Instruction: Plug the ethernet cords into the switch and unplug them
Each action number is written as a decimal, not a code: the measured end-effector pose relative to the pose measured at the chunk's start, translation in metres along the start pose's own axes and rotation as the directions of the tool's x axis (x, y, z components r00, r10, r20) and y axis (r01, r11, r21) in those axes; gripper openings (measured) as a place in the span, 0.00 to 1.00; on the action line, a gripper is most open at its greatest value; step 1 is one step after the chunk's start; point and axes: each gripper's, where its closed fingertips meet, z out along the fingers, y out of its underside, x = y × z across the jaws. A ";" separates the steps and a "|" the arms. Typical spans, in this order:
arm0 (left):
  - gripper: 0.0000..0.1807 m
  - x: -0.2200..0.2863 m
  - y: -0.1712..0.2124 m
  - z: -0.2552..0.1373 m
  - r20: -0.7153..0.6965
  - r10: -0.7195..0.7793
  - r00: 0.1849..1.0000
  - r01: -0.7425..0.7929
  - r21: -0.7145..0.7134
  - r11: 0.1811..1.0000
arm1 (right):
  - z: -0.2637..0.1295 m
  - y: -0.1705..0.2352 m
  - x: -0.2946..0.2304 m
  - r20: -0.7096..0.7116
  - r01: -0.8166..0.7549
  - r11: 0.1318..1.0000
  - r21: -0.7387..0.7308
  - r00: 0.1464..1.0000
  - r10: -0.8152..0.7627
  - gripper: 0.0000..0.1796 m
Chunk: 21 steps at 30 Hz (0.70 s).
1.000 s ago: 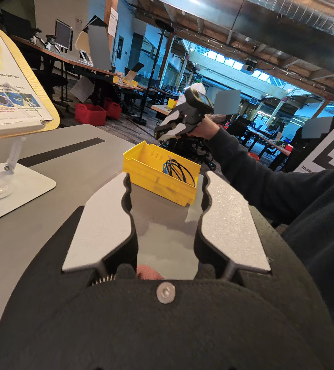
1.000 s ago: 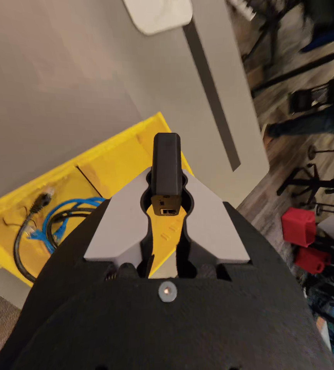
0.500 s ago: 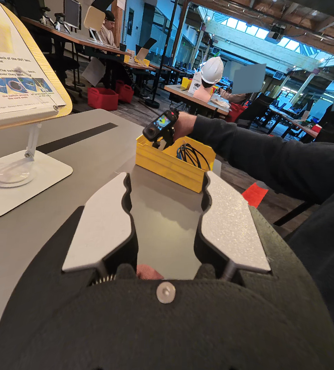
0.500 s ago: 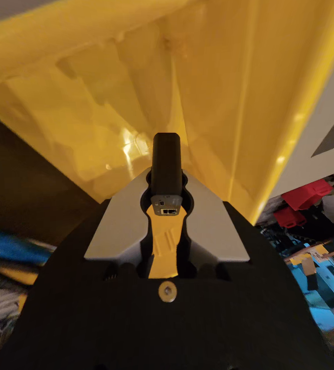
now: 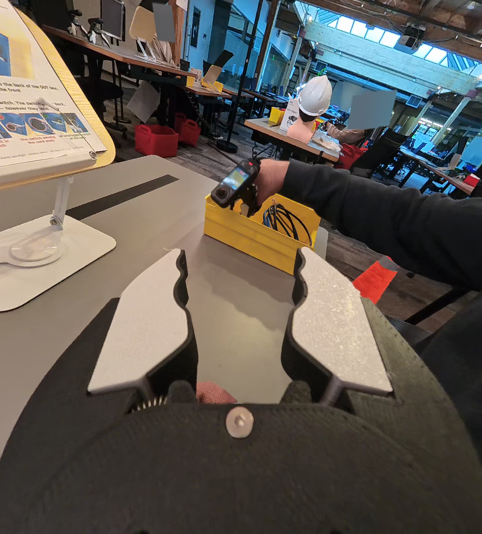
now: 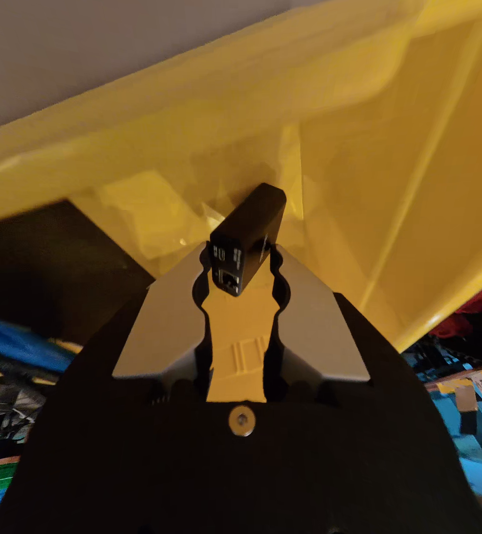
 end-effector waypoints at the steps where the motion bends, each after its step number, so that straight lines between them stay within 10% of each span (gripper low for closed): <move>1: 0.39 0.000 -0.001 0.000 0.002 0.002 1.000 -0.002 0.002 1.000 | -0.003 0.001 -0.006 0.034 -0.006 1.000 0.011 0.999 0.006 0.24; 10: 0.40 -0.012 -0.004 -0.016 0.115 0.111 0.987 -0.105 -0.057 0.993 | -0.065 0.020 0.000 -0.024 -0.162 0.965 0.204 0.985 0.170 0.29; 21: 0.52 -0.119 0.077 -0.175 0.590 0.395 0.705 -0.059 -0.506 0.861 | -0.079 0.130 -0.023 0.102 -0.585 0.595 0.550 0.755 0.648 0.51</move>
